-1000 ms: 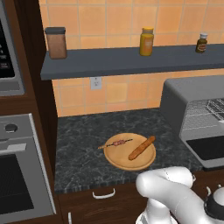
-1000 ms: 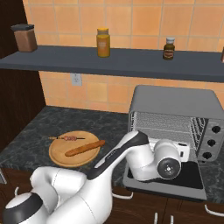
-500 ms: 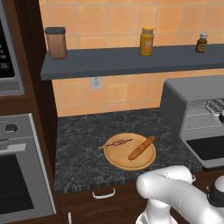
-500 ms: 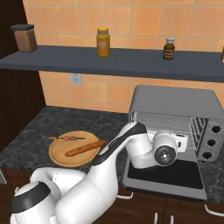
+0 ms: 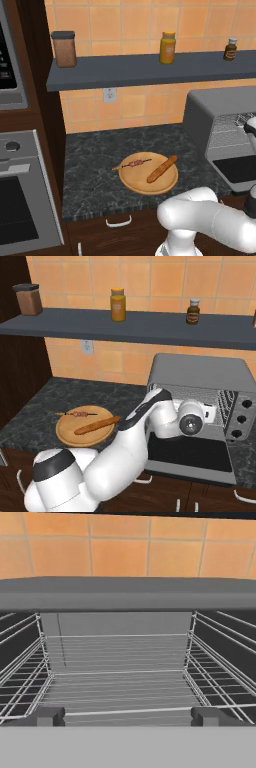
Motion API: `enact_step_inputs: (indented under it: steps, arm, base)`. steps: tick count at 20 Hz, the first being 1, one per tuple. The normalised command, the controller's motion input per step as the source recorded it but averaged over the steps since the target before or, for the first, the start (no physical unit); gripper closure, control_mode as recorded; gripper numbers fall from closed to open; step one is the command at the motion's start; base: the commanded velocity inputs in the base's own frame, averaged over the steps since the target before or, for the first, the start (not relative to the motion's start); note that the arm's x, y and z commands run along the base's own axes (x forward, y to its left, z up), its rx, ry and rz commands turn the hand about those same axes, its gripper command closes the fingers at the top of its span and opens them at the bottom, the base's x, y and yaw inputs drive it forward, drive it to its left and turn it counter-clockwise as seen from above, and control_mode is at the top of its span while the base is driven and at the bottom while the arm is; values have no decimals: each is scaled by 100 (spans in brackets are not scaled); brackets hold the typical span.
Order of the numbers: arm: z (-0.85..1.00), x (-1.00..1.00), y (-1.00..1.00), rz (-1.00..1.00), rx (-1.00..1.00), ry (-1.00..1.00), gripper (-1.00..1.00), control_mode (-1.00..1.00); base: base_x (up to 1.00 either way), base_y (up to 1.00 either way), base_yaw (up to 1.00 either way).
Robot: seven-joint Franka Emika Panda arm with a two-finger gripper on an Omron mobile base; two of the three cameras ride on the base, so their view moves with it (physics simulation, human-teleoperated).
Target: Pick up the kebab skewer and baguette bread, and place them inside the toaster oven. Close the toaster oven door and start by setting the timer.
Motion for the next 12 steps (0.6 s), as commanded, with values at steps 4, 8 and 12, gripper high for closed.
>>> enact_step_inputs:
  steps: [4,8,12]
  arm:
    - [-4,31,-22,0,0,0,-100,-100]
    - [-9,32,0,0,0,0,-100,-100]
    - [-3,21,0,-1,0,0,-100,-100]
  base:
    - [0,0,0]
    - [0,0,0]
    - [0,0,0]
